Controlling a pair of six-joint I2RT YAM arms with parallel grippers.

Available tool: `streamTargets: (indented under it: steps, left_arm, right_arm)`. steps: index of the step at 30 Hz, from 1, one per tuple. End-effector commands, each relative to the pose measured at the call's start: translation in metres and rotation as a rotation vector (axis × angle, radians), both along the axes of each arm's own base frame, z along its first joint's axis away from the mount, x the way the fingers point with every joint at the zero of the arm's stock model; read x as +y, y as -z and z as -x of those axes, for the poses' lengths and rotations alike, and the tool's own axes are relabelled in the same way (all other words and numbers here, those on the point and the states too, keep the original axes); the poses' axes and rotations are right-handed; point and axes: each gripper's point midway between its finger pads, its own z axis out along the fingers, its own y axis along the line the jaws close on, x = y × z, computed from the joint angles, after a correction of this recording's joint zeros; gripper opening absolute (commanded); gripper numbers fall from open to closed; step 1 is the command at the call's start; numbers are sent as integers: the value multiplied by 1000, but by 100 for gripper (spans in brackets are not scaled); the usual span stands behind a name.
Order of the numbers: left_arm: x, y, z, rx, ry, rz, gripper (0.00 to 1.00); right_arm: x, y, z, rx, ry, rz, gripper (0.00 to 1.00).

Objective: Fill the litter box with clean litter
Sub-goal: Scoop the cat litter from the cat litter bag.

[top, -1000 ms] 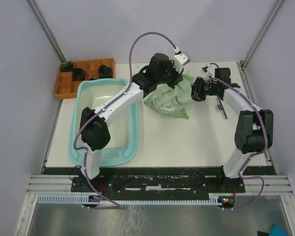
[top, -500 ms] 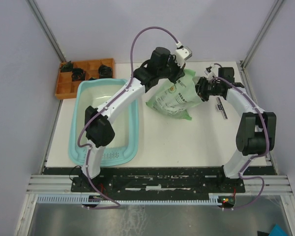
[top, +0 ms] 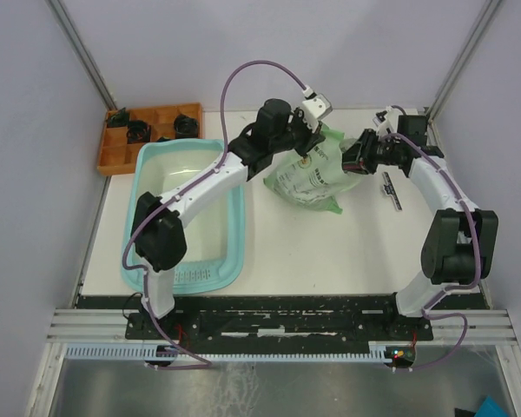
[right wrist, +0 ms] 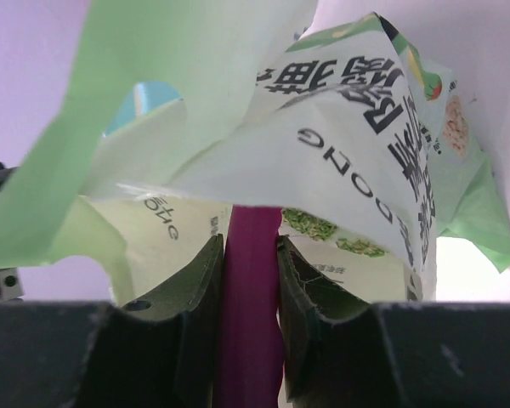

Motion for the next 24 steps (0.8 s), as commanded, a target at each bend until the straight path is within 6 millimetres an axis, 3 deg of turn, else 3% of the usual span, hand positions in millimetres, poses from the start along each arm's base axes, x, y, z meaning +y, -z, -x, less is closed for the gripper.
streamTargets:
  steps: [1, 7, 9, 15, 24]
  left_arm:
    - [10, -120, 25, -246, 5, 261, 3]
    - [31, -118, 34, -241, -58, 291, 6]
    - [33, -117, 35, -233, -63, 295, 12]
    - [29, -117, 35, -208, -59, 309, 27]
    - [25, -120, 37, -188, -45, 330, 29]
  right_arm:
    - [3, -54, 3, -150, -40, -84, 2]
    - [-5, -59, 5, -159, -22, -86, 2]
    - [-8, -58, 6, -150, -16, -88, 2]
    - [-17, -57, 15, -137, -12, -90, 2]
    - [-25, -68, 38, -156, -38, -75, 2]
